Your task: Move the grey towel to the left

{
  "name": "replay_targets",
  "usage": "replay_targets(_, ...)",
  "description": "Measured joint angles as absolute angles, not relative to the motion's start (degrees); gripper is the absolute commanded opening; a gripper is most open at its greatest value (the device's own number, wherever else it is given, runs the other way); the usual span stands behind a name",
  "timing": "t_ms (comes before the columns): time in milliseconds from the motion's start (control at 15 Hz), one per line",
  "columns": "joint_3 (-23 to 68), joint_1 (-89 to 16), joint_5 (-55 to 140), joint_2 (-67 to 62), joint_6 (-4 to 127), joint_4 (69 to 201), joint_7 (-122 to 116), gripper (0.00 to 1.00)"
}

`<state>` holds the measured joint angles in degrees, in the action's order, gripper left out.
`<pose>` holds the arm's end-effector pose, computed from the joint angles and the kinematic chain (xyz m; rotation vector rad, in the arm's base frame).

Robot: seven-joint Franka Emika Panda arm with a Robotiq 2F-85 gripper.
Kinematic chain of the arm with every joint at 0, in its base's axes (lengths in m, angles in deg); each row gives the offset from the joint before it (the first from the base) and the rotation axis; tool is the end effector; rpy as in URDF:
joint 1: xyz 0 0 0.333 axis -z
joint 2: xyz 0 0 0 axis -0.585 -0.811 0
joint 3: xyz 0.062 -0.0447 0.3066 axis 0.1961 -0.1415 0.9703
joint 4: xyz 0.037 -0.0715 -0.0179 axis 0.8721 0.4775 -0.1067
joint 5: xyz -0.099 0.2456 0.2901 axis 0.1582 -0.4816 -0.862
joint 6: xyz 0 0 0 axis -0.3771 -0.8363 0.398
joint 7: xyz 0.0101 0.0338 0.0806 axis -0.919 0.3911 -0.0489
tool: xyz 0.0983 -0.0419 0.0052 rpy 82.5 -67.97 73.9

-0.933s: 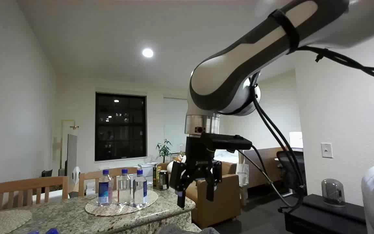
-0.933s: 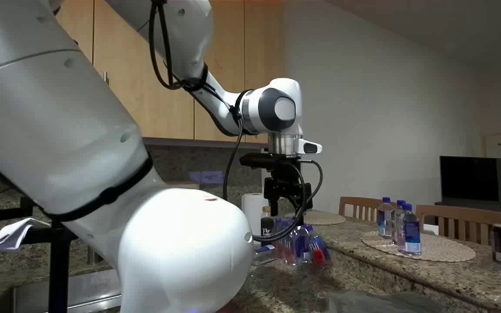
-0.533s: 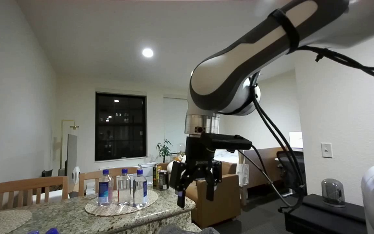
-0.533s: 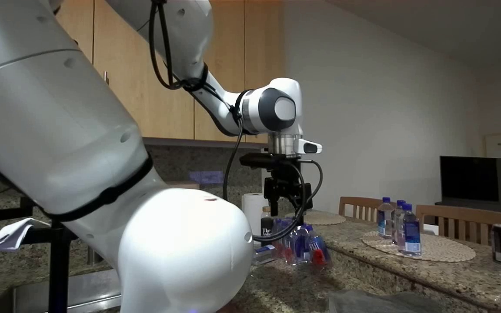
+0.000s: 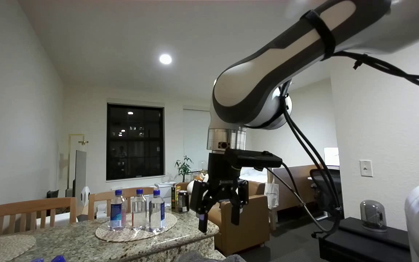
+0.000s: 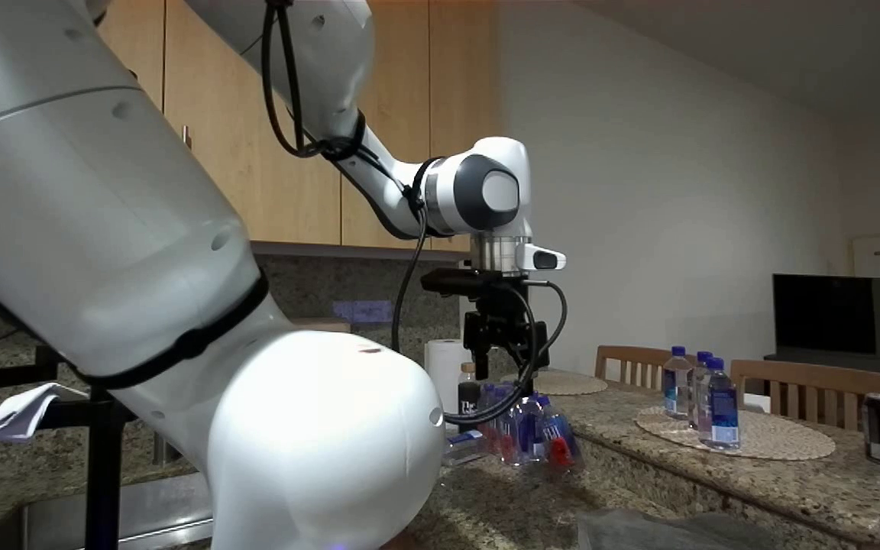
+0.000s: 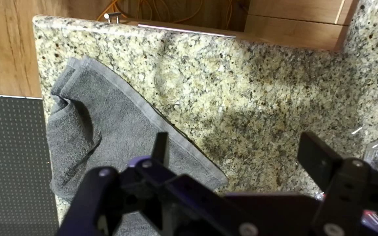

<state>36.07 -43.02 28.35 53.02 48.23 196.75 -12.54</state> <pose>0.3305 0.1096 0.4410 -3.0490 0.1138 -0.1274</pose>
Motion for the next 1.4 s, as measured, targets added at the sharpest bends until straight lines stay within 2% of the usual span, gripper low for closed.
replay_targets(667, 36.19, -43.02, 28.65, 51.53, 50.40, 196.79, -12.28, 1.00)
replay_targets(1400, 31.79, -42.52, 30.79, 33.77, 71.99, 192.38, -3.17, 1.00)
